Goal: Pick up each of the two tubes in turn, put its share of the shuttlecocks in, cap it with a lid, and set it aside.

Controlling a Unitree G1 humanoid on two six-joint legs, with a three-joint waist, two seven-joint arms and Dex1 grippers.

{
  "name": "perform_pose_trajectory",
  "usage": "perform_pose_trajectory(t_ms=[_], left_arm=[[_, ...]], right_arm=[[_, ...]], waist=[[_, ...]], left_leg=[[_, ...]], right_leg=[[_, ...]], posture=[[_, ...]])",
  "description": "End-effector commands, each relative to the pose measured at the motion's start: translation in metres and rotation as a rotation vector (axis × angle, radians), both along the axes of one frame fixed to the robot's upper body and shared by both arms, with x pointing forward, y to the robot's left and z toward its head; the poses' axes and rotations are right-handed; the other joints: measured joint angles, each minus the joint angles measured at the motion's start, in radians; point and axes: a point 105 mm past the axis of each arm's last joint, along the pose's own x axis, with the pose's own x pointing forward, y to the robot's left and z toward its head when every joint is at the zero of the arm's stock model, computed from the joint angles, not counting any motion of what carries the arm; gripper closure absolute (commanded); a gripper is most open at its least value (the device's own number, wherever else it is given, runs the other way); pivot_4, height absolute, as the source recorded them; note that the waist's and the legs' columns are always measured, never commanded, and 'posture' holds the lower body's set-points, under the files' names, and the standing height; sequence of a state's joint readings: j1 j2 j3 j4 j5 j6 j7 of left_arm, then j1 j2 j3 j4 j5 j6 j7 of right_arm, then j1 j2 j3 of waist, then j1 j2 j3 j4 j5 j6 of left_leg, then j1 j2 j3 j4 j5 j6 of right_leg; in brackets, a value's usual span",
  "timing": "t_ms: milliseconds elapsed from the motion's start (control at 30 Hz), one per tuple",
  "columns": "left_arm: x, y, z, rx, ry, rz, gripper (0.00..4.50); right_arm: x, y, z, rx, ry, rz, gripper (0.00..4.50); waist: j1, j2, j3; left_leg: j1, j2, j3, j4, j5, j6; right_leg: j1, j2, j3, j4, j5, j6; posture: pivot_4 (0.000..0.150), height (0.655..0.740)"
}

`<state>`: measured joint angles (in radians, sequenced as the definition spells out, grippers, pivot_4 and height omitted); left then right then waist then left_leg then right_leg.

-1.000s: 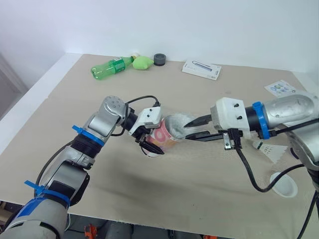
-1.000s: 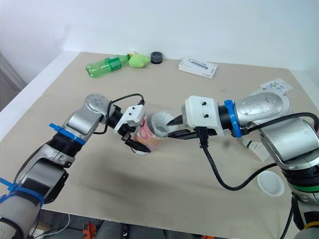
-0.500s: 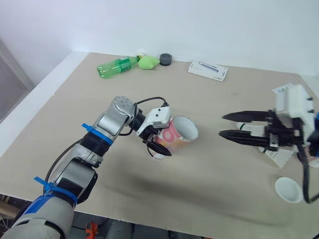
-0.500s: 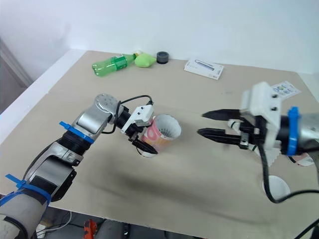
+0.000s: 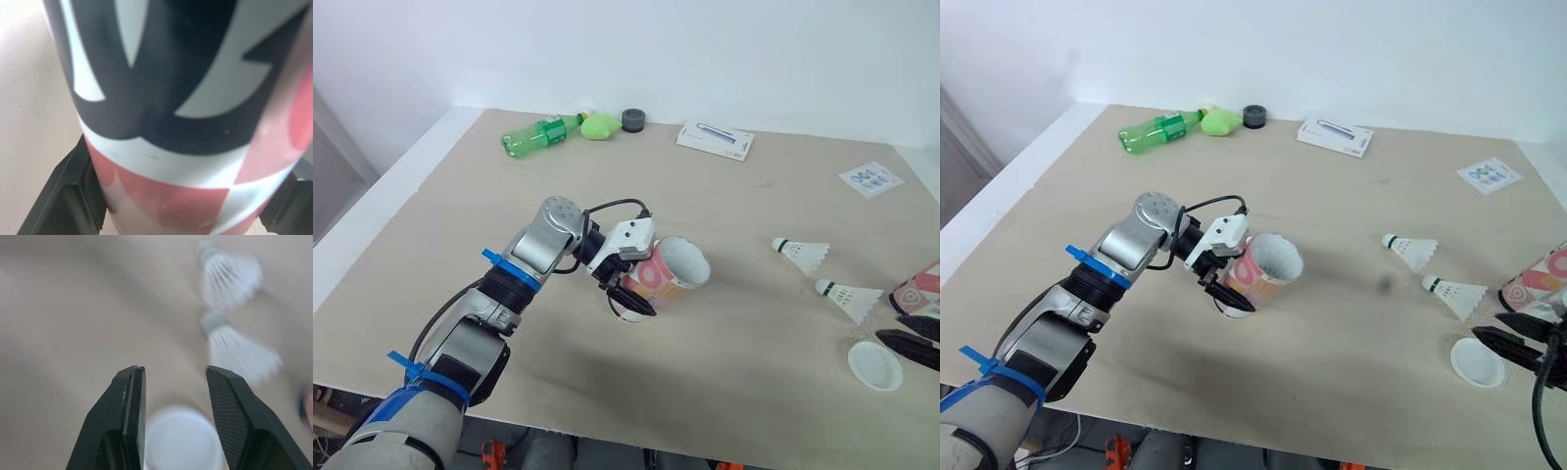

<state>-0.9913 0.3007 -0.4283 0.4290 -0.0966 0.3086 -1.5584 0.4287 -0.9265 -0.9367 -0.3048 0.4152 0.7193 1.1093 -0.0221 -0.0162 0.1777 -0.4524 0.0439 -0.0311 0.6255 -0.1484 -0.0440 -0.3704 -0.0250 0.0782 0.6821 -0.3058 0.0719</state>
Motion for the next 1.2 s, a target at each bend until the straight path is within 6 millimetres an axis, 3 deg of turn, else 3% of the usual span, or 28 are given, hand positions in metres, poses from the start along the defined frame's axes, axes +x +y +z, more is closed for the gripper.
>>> perform_pose_trajectory(t_ms=[33, 333, 767, 867, 900, 933, 967, 1000, 1033, 1200], left_arm=[[-0.005, -0.005, 0.0, -0.008, -0.005, -0.025, 1.18], [-0.004, -0.003, -0.001, -0.016, 0.002, -0.001, 1.18], [-0.003, 0.001, -0.001, -0.023, 0.006, 0.029, 1.18], [-0.004, 0.001, 0.0, -0.027, 0.008, 0.035, 1.18], [-0.004, 0.001, 0.0, -0.027, 0.009, 0.036, 1.18], [-0.004, 0.001, 0.0, -0.028, 0.008, 0.037, 1.18], [-0.004, 0.001, 0.0, -0.028, 0.008, 0.039, 1.18], [-0.003, 0.001, 0.0, -0.029, 0.008, 0.04, 1.18], [-0.003, 0.002, 0.0, -0.029, 0.007, 0.041, 1.18], [-0.002, -0.001, 0.0, -0.032, 0.006, 0.038, 1.18]], right_arm=[[0.002, -0.012, -0.007, 0.003, -0.004, -0.034, 2.31], [0.04, -0.018, -0.021, 0.063, -0.009, -0.035, 2.31], [0.074, -0.014, -0.029, 0.114, -0.031, -0.025, 2.31], [0.077, -0.018, -0.032, 0.124, -0.037, -0.052, 3.12], [0.075, -0.018, -0.033, 0.13, -0.036, -0.052, 3.72], [0.074, -0.017, -0.033, 0.135, -0.041, -0.044, 3.72], [0.073, -0.016, -0.033, 0.139, -0.043, -0.042, 4.1], [0.071, -0.016, -0.032, 0.141, -0.048, -0.035, 4.1], [0.07, -0.015, -0.031, 0.145, -0.051, -0.033, 4.37], [0.066, -0.005, -0.022, 0.186, -0.062, 0.004, 4.37]], waist=[[-0.001, 0.001, 0.0], [0.002, 0.004, -0.002], [-0.001, 0.005, -0.003], [0.0, 0.005, -0.003], [0.0, 0.005, -0.003], [0.0, 0.005, -0.003], [0.0, 0.005, -0.003], [0.0, 0.005, -0.003], [0.0, 0.005, -0.003], [-0.001, 0.005, -0.003]], left_leg=[[0.0, 0.0, 0.0, 0.0, 0.0, 0.0], [0.0, -0.001, 0.001, 0.0, 0.0, 0.0], [0.001, -0.001, 0.001, 0.0, 0.0, 0.0], [0.001, -0.001, 0.001, 0.0, 0.0, 0.0], [0.0, -0.001, 0.001, -0.001, 0.0, 0.0], [0.0, -0.001, 0.001, -0.001, 0.0, 0.0], [0.0, -0.001, 0.001, -0.001, 0.0, 0.0], [0.0, -0.001, 0.001, -0.001, 0.0, 0.0], [0.0, -0.001, 0.001, -0.001, 0.0, 0.0], [0.001, -0.001, 0.001, 0.0, 0.001, 0.001]], right_leg=[[0.0, 0.0, 0.0, 0.0, 0.0, 0.0], [0.0, 0.0, 0.001, 0.0, 0.001, 0.001], [0.0, 0.0, 0.002, 0.0, 0.001, 0.001], [0.0, 0.0, 0.002, 0.0, 0.001, 0.001], [0.0, 0.0, 0.002, 0.0, 0.001, 0.001], [0.0, 0.0, 0.002, 0.0, 0.001, 0.001], [0.0, 0.0, 0.002, 0.0, 0.001, 0.001], [0.0, 0.0, 0.002, 0.0, 0.001, 0.001], [0.0, 0.0, 0.002, 0.0, 0.001, 0.001], [0.0, 0.0, 0.002, 0.0, 0.001, 0.001]], posture=[[0.15, 0.7203], [0.15, 0.7203], [0.15, 0.7203], [0.15, 0.7203], [0.15, 0.7203], [0.15, 0.7203], [0.15, 0.7203], [0.15, 0.7203], [0.15, 0.7203], [0.15, 0.7203]])
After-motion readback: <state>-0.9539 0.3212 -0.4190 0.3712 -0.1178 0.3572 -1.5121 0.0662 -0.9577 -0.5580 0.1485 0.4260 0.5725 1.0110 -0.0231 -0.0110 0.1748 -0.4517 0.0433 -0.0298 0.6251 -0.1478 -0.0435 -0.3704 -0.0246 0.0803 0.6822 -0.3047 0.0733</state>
